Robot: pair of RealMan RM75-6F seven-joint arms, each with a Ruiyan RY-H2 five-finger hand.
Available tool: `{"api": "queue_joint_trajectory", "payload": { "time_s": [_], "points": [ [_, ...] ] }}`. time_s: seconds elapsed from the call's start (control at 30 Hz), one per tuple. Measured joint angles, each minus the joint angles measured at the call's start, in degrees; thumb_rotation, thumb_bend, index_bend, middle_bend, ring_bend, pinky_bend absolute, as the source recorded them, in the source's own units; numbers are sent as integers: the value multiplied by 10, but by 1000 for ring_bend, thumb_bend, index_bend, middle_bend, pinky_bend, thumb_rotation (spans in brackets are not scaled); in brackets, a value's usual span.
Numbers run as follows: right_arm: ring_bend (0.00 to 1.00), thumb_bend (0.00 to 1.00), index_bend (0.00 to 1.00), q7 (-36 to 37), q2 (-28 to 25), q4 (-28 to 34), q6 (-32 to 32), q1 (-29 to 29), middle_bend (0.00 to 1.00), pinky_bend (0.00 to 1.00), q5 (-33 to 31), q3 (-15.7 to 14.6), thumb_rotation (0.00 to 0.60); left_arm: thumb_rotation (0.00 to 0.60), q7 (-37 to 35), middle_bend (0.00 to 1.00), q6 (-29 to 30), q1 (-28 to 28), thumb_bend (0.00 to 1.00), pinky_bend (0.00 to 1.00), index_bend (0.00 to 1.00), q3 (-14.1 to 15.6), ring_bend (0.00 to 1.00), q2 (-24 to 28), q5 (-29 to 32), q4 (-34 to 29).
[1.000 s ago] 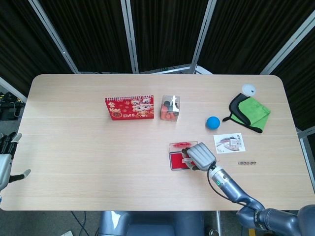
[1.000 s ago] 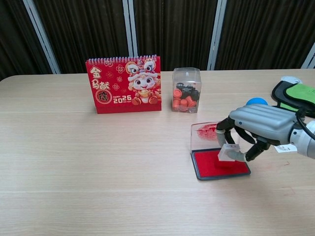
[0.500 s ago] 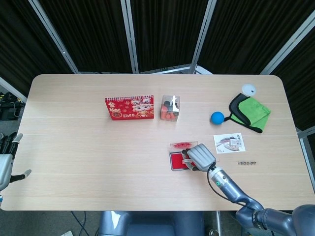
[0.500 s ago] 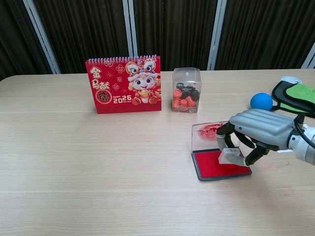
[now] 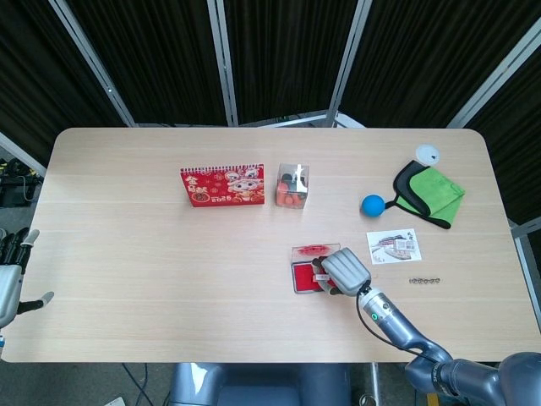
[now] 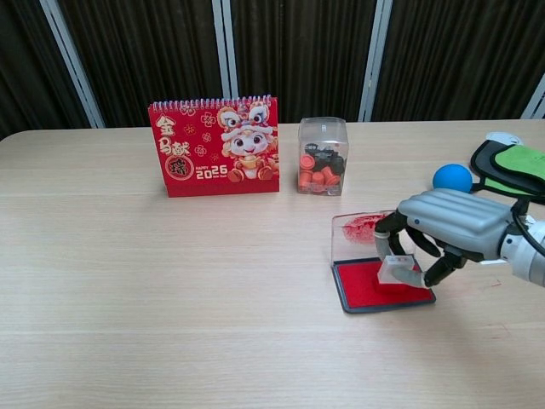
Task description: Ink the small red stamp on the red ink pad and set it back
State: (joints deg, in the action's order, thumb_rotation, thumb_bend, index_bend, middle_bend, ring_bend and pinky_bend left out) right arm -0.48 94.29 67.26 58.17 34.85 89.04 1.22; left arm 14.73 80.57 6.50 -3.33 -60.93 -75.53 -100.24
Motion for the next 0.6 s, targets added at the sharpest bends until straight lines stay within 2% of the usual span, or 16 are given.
{"api": "queue_joint_trajectory", "payload": {
  "time_s": [0.13, 0.37, 0.6],
  "points": [
    [733, 508, 587, 12, -20, 25, 11, -1, 619, 1000, -1, 8, 600, 600, 0, 0, 0, 0, 0, 0, 0, 1, 0, 0, -1, 0],
    [733, 508, 587, 34, -87, 77, 43, -10, 619, 1000, 4, 15, 600, 600, -2, 0, 2, -1, 0, 0, 0, 3, 0, 1, -6, -3],
    [733, 509, 587, 51, -114, 58, 59, -35, 619, 1000, 12, -10, 600, 600, -3, 0, 4, -3, 0, 0, 0, 6, 0, 3, -13, -6]
  ]
}}
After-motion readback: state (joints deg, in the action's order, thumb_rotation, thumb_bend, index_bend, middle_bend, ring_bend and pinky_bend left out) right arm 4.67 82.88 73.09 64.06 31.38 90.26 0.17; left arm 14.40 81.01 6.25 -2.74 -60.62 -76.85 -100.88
